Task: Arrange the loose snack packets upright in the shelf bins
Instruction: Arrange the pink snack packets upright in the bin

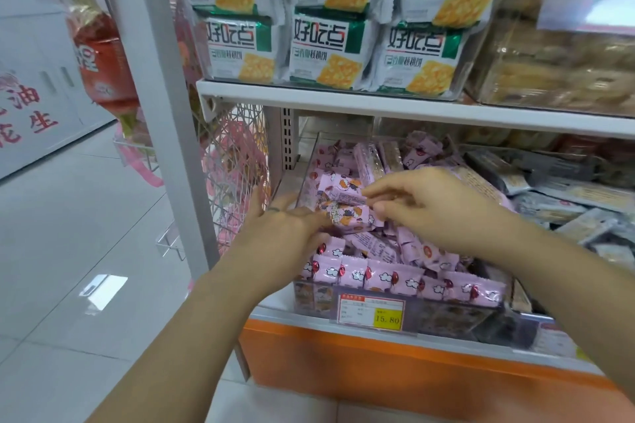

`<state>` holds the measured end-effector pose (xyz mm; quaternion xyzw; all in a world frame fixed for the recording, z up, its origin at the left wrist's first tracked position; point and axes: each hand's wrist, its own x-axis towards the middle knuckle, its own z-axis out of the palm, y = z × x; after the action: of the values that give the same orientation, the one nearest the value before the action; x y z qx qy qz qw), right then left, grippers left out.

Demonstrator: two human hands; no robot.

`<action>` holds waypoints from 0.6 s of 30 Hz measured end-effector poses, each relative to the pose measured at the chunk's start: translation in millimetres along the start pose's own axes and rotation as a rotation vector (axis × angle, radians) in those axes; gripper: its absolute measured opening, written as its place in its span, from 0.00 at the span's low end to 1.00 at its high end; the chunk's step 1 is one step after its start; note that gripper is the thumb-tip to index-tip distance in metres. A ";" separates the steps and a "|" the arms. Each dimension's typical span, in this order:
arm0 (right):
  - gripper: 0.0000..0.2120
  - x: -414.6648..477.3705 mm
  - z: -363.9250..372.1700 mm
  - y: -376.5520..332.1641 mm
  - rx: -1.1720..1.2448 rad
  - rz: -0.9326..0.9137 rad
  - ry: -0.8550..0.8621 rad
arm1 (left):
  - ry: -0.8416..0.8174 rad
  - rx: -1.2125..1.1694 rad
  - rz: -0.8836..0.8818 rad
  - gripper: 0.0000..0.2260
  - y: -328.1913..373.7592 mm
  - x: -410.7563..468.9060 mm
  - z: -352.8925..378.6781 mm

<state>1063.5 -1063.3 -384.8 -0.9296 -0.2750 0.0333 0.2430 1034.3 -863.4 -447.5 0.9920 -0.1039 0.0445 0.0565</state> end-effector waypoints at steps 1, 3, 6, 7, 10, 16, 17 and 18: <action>0.13 -5.9 -7.3 2.2 -0.079 -0.031 0.068 | -0.004 -0.030 0.003 0.16 0.0 -1.6 0.4; 0.13 -17.8 -16.7 8.5 -0.282 -0.084 0.107 | -0.013 -0.059 0.010 0.16 -0.2 -3.6 2.1; 0.21 -32.3 -17.4 21.4 -0.513 -0.178 0.012 | -0.031 -0.071 0.009 0.17 -0.2 -4.7 3.8; 0.25 -37.3 -16.5 24.2 -0.578 -0.180 -0.038 | -0.036 -0.075 0.011 0.17 -0.5 -4.9 4.2; 0.33 -48.4 -15.2 29.5 -0.781 -0.109 -0.186 | -0.035 -0.095 0.013 0.17 -1.9 -4.6 5.3; 0.31 -50.0 -15.3 31.3 -0.828 -0.126 -0.253 | -0.041 -0.096 0.022 0.18 -2.8 -5.8 5.6; 0.31 -47.9 -13.7 33.2 -0.852 -0.151 -0.232 | -0.042 -0.096 0.024 0.18 -3.0 -5.9 5.9; 0.31 -45.9 -11.4 35.3 -0.866 -0.194 -0.208 | -0.041 -0.097 0.028 0.18 -3.1 -5.7 6.4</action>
<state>1044.4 -1118.2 -394.6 -0.9073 -0.3721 -0.0146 -0.1951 1029.9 -859.9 -454.7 0.9872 -0.1211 0.0199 0.1017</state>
